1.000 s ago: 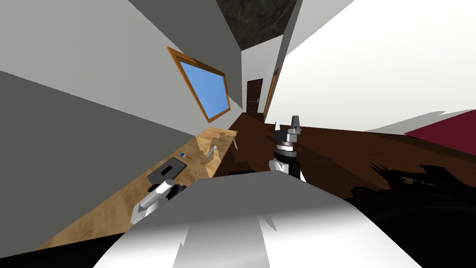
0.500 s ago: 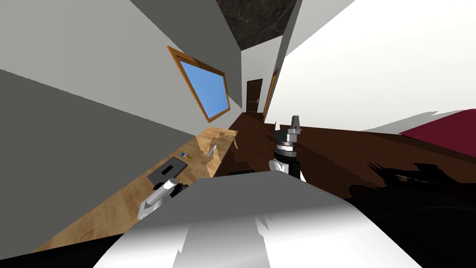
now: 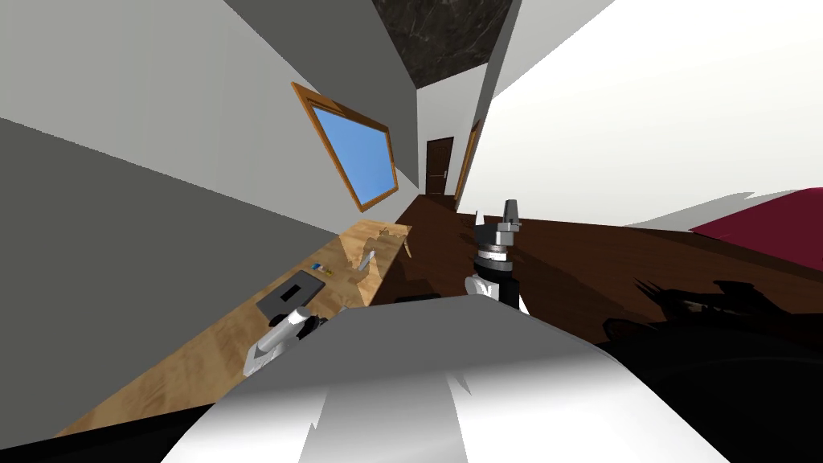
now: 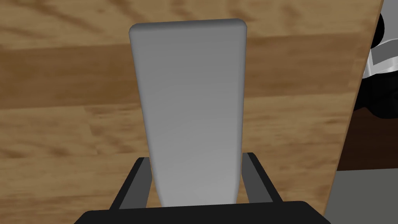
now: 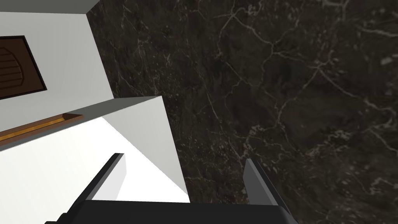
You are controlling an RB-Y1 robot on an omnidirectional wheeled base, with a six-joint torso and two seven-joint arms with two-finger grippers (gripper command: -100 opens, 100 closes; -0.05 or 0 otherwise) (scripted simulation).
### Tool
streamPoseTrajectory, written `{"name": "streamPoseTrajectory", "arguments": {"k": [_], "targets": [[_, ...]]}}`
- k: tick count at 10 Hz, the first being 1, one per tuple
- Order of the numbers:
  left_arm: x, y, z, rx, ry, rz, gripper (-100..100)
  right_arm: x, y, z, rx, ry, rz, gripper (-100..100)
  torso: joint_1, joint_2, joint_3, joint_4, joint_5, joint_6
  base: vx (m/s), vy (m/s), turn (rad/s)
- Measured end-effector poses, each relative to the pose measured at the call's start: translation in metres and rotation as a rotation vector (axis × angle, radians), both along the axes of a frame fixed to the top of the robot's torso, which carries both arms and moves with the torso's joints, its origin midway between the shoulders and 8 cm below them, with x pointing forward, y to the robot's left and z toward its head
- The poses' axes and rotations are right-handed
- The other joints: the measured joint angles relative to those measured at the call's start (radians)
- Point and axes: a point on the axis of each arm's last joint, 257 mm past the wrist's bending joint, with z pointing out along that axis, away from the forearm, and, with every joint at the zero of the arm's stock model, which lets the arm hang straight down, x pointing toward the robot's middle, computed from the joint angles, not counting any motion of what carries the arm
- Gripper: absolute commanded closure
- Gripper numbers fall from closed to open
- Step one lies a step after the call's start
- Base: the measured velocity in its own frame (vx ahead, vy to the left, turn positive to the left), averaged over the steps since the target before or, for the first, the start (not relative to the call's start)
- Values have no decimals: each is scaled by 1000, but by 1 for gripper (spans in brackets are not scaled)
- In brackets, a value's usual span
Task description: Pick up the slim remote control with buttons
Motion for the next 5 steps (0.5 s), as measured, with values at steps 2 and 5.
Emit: {"name": "streamPoseTrajectory", "arguments": {"k": [2,5], "targets": [[0,0,0,0,0,0,0,0,0,0,0,0,0,0,0,0,0,0,0,0,0,0,0],[-5,7,9,4,0,-1,100,0,0,0,0,0,0,0,-3,-2,-1,0,-1,0,36,-29,17]]}}
